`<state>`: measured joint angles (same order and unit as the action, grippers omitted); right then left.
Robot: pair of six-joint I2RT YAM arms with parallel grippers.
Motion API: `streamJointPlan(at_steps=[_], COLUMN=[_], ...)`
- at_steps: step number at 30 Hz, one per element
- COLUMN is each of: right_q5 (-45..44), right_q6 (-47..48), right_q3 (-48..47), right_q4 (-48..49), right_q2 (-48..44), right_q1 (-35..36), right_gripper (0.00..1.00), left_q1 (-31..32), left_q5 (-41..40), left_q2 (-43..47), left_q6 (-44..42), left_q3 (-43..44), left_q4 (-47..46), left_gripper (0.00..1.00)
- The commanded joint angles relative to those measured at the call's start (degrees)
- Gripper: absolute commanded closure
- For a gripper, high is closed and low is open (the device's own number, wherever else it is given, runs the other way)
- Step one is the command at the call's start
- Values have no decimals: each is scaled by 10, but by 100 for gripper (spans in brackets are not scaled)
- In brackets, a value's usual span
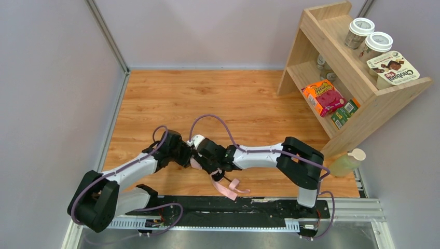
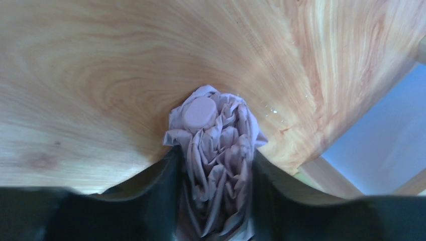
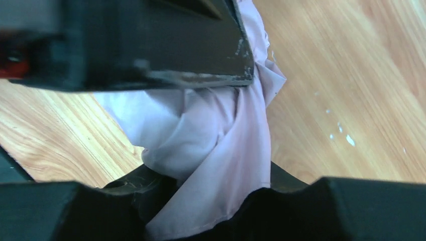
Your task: Put away the umbrella
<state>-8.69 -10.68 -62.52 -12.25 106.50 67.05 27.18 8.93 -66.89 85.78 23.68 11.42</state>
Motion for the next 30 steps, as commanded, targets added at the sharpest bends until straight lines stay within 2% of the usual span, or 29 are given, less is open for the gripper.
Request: streamJointPlan(at_steps=[1, 4, 8, 11, 15, 19, 27, 28, 29, 30], right_q5=[141, 222, 328, 397, 472, 496, 480, 463, 429, 407], right_q6=[24, 23, 14, 9, 9, 27, 33, 36, 41, 41], right_q3=[58, 59, 43, 28, -14, -54, -73, -74, -75, -75], right_q4=[13, 27, 28, 28, 7, -33, -48, -56, -64, -66], right_q2=[60, 57, 62, 61, 80, 105, 104, 100, 95, 90], right_q1=[-57, -89, -127, -148, -170, -175, -167, -162, -155, -149], right_gripper=[100, 100, 100, 100, 100, 100, 100, 100, 100, 100], left_q1=[-9, -13, -13, -13, -12, 4, 50, 52, 52, 52], left_q5=[-34, -42, -45, -39, -3, -8, -28, -31, -33, -30], left_q2=[61, 117, 144, 122, 36, -26, -27, -32, -40, -47], left_q6=[-39, -57, -93, -91, -83, -98, -64, -61, -52, -48], left_q3=[-37, -51, -37, -25, -11, 19, 22, 19, 13, -3], left_q4=[35, 9, 22, 36, -15, -22, 11, 18, 7, -6], left_gripper=[27, 24, 24, 23, 23, 23, 22, 32, 49, 58])
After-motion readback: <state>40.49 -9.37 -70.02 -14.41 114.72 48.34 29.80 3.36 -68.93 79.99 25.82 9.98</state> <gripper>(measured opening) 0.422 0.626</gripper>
